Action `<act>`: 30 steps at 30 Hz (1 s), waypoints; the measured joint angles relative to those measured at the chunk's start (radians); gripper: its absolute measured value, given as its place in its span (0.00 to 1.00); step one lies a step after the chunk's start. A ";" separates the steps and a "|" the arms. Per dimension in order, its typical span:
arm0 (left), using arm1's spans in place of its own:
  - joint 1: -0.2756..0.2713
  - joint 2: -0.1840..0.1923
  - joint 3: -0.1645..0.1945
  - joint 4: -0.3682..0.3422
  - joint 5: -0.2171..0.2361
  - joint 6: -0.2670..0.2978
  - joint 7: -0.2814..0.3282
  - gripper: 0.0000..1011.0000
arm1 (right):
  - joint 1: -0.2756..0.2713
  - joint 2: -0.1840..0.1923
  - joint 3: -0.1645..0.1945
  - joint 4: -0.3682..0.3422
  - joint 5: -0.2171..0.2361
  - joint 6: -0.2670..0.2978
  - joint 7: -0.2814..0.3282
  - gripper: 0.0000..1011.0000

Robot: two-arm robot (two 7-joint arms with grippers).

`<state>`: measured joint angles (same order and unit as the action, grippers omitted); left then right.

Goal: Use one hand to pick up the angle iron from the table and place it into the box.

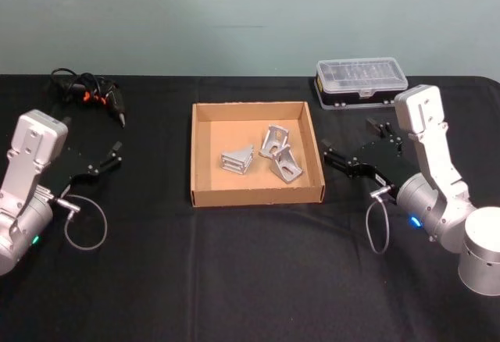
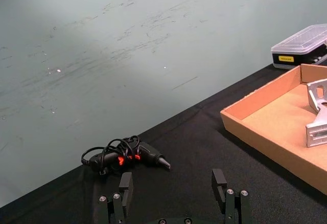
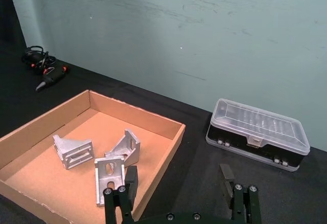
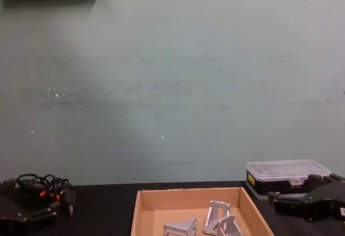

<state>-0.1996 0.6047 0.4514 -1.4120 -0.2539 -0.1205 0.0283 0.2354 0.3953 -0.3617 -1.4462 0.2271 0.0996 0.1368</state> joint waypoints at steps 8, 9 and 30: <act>0.000 0.000 0.000 0.000 0.000 0.000 0.000 1.00 | -0.002 0.002 0.000 -0.002 0.001 -0.001 0.000 0.99; 0.000 0.000 0.000 0.000 0.000 0.000 0.000 1.00 | -0.002 0.002 0.001 -0.002 0.001 -0.001 0.000 0.99; 0.000 0.000 0.000 0.000 0.000 0.000 0.000 1.00 | -0.003 0.004 0.001 -0.004 0.002 -0.003 0.000 0.99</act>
<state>-0.1995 0.6047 0.4514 -1.4120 -0.2539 -0.1205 0.0283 0.2321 0.3994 -0.3608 -1.4504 0.2289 0.0969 0.1366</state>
